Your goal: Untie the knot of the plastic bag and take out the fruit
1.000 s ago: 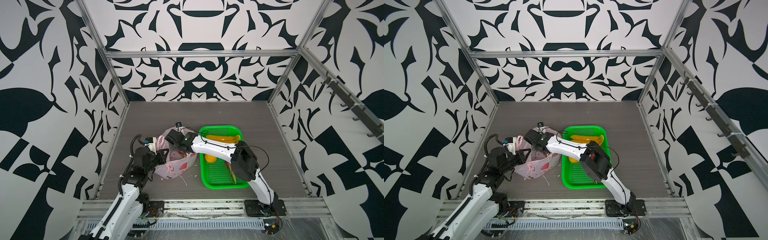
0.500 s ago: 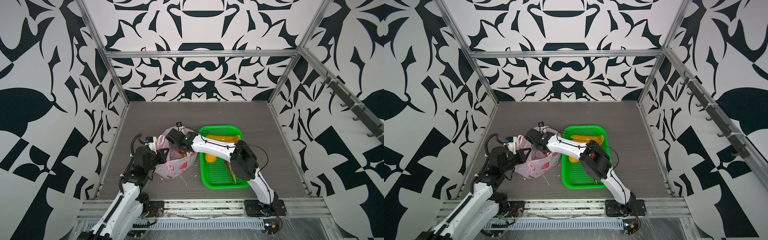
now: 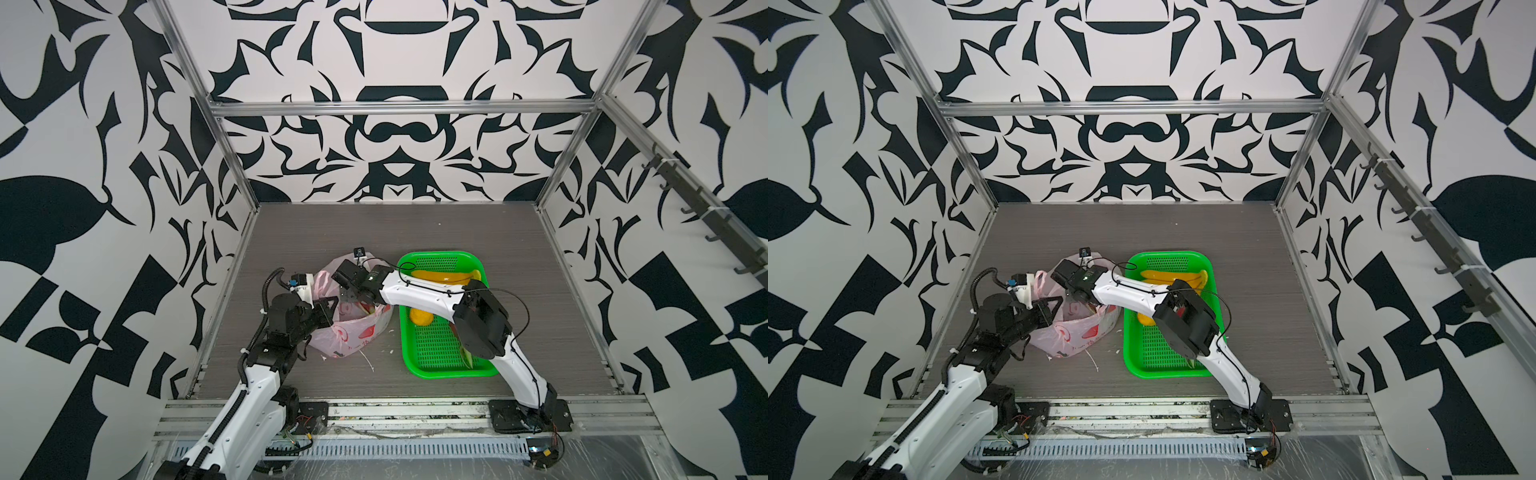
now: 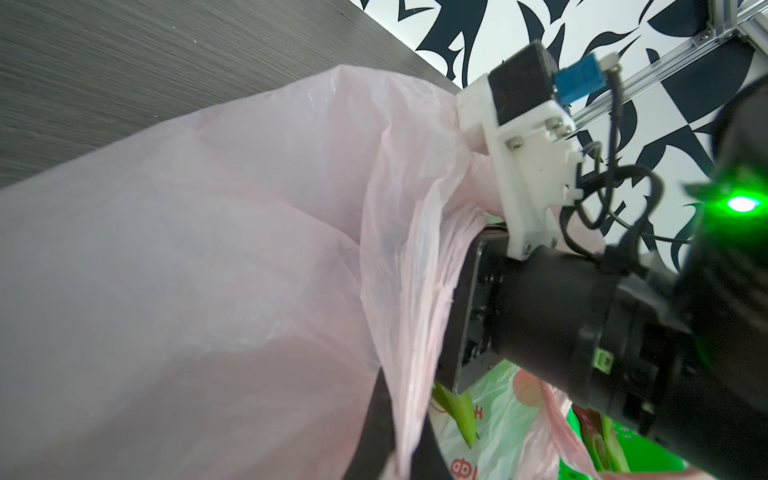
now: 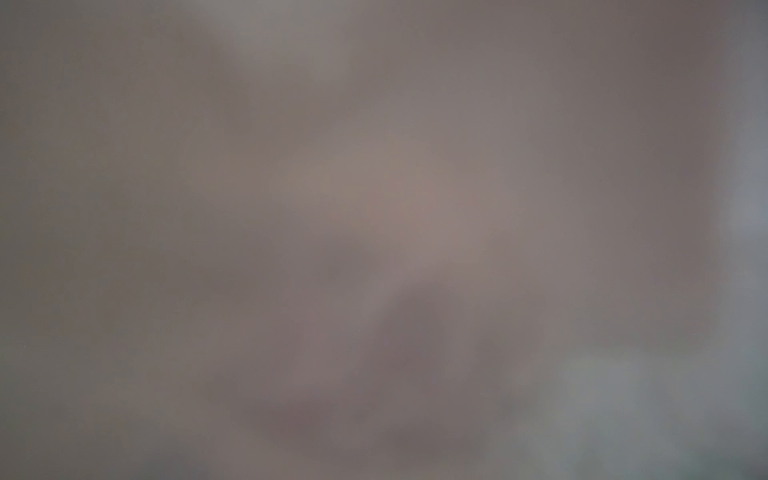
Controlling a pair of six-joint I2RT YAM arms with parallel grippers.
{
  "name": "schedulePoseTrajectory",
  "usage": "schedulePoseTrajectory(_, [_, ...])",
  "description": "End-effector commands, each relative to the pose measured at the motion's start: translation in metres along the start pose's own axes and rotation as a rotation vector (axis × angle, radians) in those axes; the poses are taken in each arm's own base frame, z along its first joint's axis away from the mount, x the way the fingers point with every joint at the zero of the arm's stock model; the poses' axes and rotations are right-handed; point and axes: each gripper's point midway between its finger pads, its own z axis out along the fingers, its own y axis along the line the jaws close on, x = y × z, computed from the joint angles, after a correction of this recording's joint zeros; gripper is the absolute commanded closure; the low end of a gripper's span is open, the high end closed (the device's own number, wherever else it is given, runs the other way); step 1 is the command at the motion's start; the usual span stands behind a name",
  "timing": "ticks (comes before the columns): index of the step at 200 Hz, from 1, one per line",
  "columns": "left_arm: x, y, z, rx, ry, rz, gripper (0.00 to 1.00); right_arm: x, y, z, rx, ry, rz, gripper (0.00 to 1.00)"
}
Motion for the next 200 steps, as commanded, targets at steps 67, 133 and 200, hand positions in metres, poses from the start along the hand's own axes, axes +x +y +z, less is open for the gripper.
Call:
schedulePoseTrajectory(67, [0.003, 0.004, 0.0, -0.002, -0.013, 0.001, 1.0, -0.002, 0.0, 0.002, 0.001, -0.004, 0.029, 0.09])
schedulePoseTrajectory(133, [0.004, 0.006, 0.001, -0.008, -0.013, -0.001, 1.0, -0.005, 0.004, -0.001, -0.028, -0.019, 0.033, 0.26])
schedulePoseTrajectory(200, [0.004, 0.008, 0.001, -0.015, -0.02, 0.0, 1.0, -0.009, 0.007, -0.013, -0.05, -0.029, 0.008, 0.49])
